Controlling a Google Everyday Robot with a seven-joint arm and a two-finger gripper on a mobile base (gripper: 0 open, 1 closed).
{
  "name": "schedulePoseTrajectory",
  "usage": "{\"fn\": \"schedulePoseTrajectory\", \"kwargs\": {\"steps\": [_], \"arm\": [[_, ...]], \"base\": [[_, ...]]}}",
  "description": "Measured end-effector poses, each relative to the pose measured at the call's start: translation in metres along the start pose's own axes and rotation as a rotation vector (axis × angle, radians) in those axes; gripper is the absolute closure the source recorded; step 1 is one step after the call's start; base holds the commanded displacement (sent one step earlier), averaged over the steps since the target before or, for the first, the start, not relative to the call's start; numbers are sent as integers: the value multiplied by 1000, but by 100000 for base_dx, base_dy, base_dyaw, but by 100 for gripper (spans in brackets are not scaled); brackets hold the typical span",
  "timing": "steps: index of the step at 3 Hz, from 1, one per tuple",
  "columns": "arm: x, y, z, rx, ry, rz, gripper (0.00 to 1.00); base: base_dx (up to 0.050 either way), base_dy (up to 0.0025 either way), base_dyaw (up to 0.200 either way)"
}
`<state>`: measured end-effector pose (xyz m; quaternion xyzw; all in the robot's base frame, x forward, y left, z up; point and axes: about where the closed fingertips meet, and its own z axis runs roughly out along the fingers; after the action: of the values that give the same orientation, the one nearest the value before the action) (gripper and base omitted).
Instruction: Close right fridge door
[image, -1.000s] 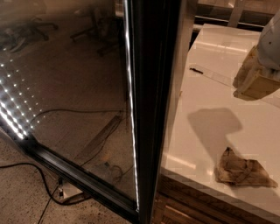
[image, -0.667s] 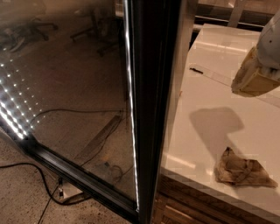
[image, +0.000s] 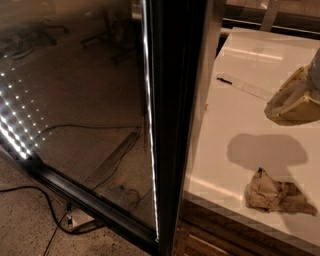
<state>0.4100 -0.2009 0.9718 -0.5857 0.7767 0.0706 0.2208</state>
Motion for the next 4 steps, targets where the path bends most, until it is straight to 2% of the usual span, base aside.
{"fn": "schedulePoseTrajectory", "kwargs": {"steps": [1, 2, 3, 4], "arm": [[-8, 14, 8, -21, -148, -1, 100], [-21, 25, 13, -34, -263, -26, 100], [-35, 31, 22, -34, -331, -44, 100], [-50, 37, 30, -25, -364, -70, 100]], "base": [[0, 0, 0], [0, 0, 0], [0, 0, 0], [0, 0, 0]]}}
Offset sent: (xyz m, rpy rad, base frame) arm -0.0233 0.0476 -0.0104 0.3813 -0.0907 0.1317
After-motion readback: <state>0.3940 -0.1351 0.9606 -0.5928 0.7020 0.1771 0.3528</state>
